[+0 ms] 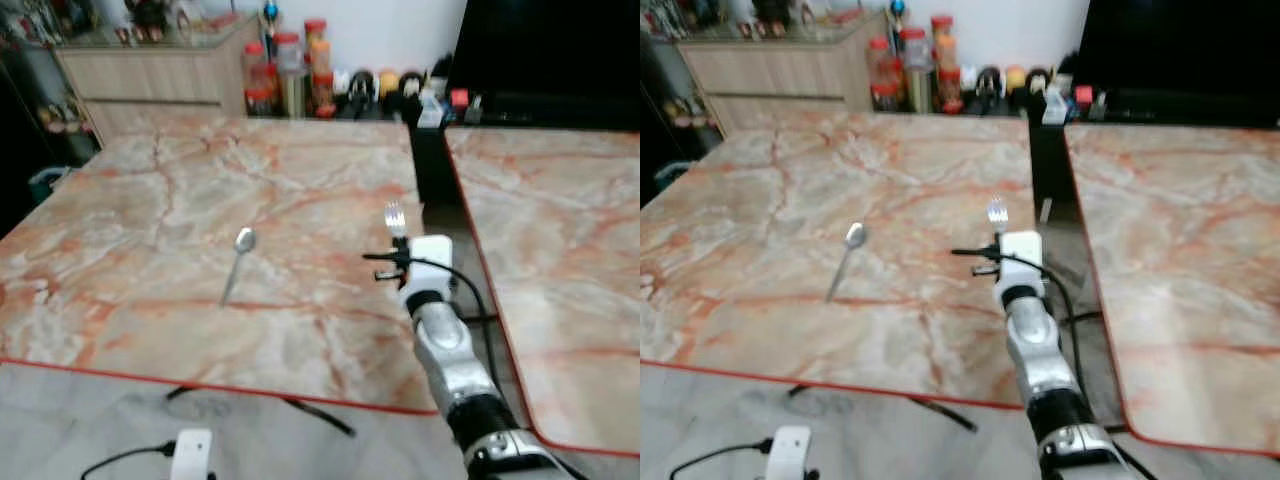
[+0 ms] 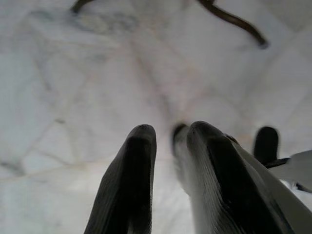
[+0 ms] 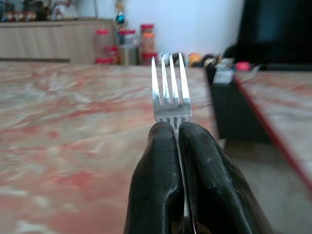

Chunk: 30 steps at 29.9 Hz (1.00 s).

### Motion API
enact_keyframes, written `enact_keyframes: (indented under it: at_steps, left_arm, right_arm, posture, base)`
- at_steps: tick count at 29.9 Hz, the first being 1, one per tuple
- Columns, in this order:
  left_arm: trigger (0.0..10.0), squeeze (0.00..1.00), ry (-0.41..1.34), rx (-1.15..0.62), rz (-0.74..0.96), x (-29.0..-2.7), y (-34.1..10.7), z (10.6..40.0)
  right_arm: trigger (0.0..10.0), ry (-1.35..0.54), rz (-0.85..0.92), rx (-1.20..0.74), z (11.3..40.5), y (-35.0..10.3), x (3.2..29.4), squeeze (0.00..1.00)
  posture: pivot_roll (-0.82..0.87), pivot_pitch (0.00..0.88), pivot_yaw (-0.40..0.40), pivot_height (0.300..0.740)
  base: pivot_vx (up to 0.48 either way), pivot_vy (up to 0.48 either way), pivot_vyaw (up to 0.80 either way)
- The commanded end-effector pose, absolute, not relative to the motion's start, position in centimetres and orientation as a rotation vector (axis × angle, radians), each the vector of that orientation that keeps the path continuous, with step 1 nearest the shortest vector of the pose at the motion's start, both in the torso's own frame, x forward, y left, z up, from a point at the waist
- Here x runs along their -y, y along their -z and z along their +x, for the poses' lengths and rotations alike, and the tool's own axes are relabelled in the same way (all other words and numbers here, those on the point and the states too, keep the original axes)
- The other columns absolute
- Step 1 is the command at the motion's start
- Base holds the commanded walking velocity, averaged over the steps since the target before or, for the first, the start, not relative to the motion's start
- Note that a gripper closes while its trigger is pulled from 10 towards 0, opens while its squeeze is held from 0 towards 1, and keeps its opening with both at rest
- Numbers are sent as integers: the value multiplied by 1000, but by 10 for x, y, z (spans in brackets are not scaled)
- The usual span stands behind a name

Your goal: Setting the table

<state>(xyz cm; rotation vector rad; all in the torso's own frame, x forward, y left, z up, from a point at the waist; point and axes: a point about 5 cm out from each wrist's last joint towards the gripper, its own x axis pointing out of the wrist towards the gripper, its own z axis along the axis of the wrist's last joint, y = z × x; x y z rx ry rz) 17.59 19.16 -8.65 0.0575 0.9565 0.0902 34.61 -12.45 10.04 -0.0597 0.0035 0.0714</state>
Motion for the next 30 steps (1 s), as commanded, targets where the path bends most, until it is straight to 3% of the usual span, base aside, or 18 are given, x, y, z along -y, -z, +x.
enact_keyframes:
  at_steps: [1,30]
  left_arm:
    - [10000,0,-113,-955,67,-201,85,175]
    - [10000,0,-126,-932,46,-200,84,178]
  right_arm:
    - [10000,-101,-56,18,349,-107,113,0]
    - [10000,-167,-78,27,337,-96,111,0]
  posture:
    - [30,0,14,740]
    - [23,0,15,740]
  base:
    - [0,-420,0]
    - [0,-361,0]
